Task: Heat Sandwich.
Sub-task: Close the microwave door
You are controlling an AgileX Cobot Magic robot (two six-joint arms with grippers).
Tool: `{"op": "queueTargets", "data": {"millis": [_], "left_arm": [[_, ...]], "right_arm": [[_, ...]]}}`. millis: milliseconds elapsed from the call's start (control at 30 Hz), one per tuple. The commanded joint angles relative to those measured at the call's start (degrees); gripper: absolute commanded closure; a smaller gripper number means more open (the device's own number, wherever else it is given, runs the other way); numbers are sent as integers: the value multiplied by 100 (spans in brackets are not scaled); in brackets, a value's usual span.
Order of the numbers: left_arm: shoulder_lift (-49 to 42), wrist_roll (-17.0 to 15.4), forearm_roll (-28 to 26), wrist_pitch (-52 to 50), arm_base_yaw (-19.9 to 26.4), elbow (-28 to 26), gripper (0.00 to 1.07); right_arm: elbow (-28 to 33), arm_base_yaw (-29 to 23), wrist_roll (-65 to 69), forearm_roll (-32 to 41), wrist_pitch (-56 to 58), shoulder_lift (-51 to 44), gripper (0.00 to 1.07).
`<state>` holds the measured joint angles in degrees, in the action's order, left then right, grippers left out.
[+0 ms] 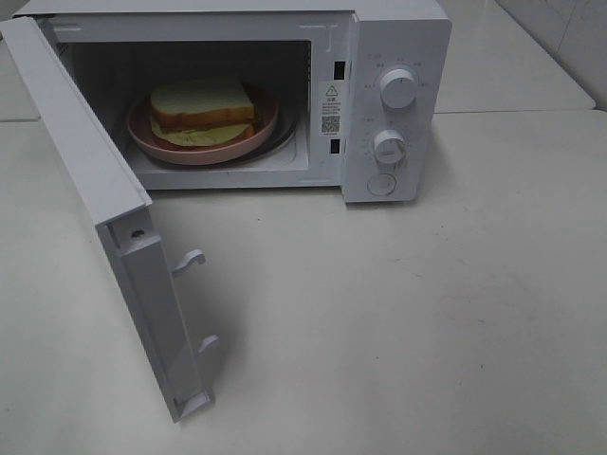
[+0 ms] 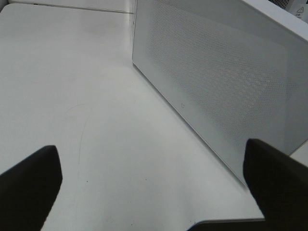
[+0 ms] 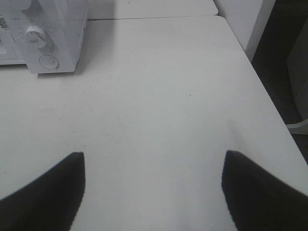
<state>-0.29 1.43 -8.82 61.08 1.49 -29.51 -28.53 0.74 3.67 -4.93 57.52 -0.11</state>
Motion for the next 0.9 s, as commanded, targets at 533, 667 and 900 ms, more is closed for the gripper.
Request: {"op": "queueTargets", "data": {"millis": [533, 667, 900], "left_arm": [[-40, -11, -11, -11, -11, 11, 10], [-40, -11, -11, -11, -11, 11, 10], [-40, -17, -29, -11, -11, 11, 10]], "right_arm": [[11, 40, -52, 0, -40, -172, 31], [11, 40, -52, 0, -40, -172, 31], [11, 40, -52, 0, -40, -172, 32]]}}
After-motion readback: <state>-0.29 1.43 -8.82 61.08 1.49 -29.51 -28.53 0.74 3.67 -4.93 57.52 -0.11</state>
